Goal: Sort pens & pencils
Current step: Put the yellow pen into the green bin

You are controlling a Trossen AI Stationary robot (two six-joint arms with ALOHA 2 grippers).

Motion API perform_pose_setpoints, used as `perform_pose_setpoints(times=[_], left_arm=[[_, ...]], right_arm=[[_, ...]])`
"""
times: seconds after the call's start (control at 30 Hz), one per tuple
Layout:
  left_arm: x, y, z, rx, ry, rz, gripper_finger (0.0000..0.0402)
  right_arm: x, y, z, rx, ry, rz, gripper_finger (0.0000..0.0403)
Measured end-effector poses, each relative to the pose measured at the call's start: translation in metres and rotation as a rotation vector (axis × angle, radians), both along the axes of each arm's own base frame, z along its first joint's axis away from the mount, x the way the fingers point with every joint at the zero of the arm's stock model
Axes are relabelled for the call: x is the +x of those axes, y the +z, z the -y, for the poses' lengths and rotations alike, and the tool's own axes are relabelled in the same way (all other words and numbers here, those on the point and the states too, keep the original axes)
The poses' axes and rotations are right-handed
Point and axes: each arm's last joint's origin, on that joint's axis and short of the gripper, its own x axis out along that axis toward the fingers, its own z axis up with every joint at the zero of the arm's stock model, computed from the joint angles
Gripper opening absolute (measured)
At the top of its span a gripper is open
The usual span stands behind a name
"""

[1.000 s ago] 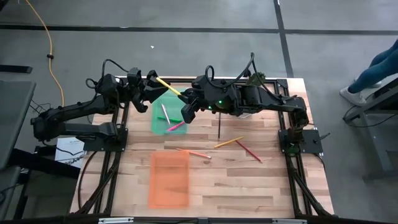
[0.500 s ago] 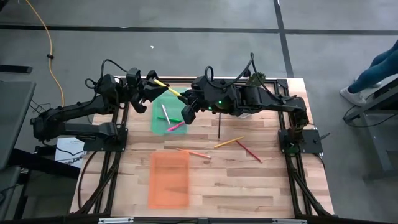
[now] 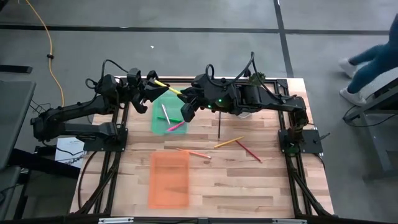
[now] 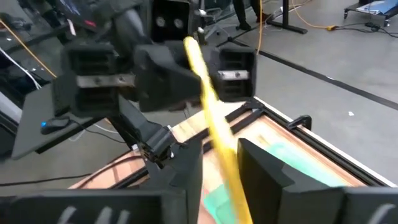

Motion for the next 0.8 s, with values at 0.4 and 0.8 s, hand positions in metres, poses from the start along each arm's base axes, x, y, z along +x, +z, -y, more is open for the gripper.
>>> perform_pose_setpoints(times=[0.4,0.8], left_arm=[[0.004,-0.016,-0.003,0.007,0.038,-0.164,0.0033],[0.002,-0.059,-0.006,0.009,0.161,-0.611,0.0036]], right_arm=[[0.003,0.011,0.0,-0.052,0.027,0.101,0.0126],[0.003,0.01,-0.002,-0.042,0.048,0.087,0.0126]])
